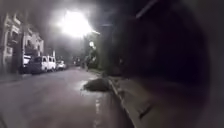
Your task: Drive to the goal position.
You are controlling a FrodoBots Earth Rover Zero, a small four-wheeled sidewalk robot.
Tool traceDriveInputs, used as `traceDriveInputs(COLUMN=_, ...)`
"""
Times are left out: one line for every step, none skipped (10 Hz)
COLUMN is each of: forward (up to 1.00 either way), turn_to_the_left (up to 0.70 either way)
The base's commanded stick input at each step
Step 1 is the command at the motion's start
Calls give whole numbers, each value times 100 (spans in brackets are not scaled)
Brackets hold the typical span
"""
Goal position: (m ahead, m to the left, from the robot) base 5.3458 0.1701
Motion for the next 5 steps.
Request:
traceDriveInputs(forward=50, turn_to_the_left=50)
traceDriveInputs(forward=50, turn_to_the_left=50)
traceDriveInputs(forward=50, turn_to_the_left=50)
traceDriveInputs(forward=50, turn_to_the_left=50)
traceDriveInputs(forward=50, turn_to_the_left=7)
